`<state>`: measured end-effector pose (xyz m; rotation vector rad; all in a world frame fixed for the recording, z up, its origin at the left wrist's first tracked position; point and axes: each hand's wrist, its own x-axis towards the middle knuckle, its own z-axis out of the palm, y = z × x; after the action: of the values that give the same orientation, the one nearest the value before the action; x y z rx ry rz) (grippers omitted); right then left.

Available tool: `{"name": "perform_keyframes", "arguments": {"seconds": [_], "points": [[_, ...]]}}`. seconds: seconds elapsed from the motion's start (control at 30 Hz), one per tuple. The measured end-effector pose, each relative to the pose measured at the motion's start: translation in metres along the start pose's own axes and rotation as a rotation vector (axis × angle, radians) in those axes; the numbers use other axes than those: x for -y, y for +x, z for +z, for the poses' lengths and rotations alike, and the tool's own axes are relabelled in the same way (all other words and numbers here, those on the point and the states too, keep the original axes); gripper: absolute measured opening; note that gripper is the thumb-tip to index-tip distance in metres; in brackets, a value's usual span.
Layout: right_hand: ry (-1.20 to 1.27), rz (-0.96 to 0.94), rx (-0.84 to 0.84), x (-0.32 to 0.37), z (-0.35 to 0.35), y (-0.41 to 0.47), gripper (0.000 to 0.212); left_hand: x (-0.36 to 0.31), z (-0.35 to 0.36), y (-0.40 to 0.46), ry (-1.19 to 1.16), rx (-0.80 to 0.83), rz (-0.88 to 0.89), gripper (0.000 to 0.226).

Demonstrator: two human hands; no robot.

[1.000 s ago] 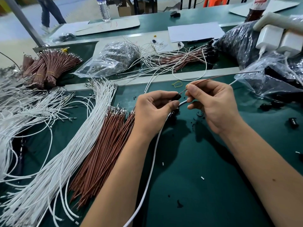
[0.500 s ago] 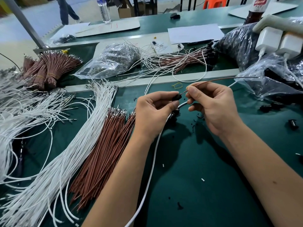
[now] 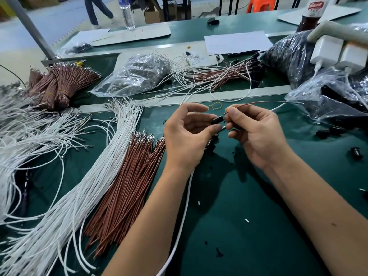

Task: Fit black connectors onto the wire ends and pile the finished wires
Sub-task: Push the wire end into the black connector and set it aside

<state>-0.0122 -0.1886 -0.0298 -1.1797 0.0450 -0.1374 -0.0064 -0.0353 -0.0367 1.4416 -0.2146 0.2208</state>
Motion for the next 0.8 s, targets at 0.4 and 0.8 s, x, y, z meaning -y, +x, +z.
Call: {"name": "perform_keyframes", "arguments": {"seconds": [0.4,0.8], "points": [[0.087,-0.028,0.014,-0.0035,0.0014,-0.0001,0.003,0.0016,0.0039,-0.0016,-0.175,-0.016,-0.150,0.022],[-0.255,-0.127,0.027,-0.0012,-0.0011,0.0014,0.026,0.0051,0.0017,-0.0007,0.088,0.003,-0.075,0.020]]}}
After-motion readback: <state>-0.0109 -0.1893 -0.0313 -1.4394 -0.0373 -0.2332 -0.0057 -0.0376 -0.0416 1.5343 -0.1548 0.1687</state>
